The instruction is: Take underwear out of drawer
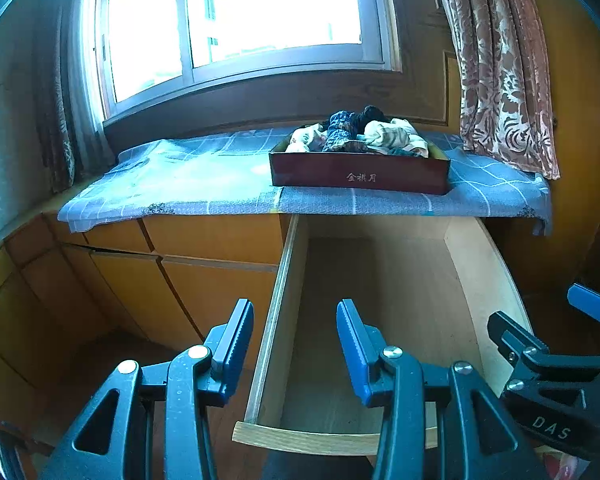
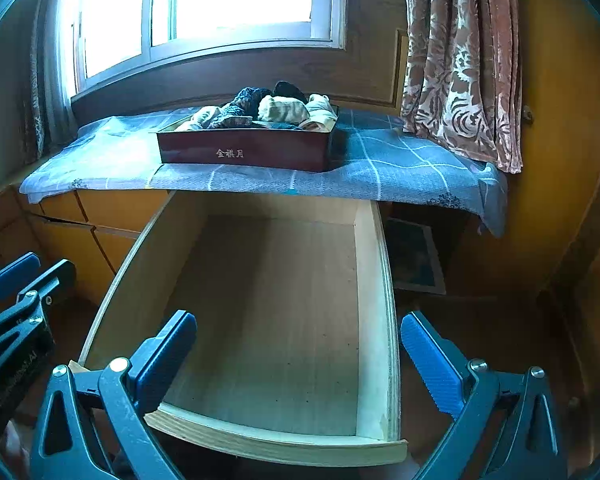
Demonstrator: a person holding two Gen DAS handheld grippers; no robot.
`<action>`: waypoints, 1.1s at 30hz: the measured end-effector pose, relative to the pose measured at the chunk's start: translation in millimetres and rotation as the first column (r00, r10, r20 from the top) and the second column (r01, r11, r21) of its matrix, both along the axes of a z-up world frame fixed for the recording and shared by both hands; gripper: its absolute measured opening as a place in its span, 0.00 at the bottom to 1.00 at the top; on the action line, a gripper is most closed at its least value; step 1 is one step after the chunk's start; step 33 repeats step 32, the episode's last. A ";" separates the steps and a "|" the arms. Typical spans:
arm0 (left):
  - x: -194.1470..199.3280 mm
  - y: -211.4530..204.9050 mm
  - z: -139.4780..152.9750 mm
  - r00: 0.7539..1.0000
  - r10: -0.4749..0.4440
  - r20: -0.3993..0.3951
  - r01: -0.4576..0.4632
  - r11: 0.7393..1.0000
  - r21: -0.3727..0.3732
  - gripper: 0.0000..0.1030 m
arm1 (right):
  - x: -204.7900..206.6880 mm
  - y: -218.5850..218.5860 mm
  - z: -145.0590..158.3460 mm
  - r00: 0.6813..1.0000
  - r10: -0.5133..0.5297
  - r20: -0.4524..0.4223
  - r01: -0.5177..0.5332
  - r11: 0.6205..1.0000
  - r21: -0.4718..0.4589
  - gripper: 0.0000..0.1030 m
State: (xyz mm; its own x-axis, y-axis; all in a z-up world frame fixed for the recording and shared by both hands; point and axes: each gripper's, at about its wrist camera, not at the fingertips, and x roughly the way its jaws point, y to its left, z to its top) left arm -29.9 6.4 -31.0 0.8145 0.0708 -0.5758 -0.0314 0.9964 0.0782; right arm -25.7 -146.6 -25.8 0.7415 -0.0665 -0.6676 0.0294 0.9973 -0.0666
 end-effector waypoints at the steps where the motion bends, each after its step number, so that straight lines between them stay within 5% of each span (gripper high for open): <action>1: -0.4 -1.1 0.1 1.000 -0.004 0.002 0.004 1.000 0.003 0.42 | 0.3 -0.1 -0.1 1.000 0.000 0.000 0.000 1.000 -0.001 1.00; 33: 1.4 -8.5 -2.0 0.999 -0.045 -0.005 0.045 0.999 -0.007 0.42 | 4.9 -5.0 -3.9 1.000 -0.001 -0.012 0.001 1.000 0.005 1.00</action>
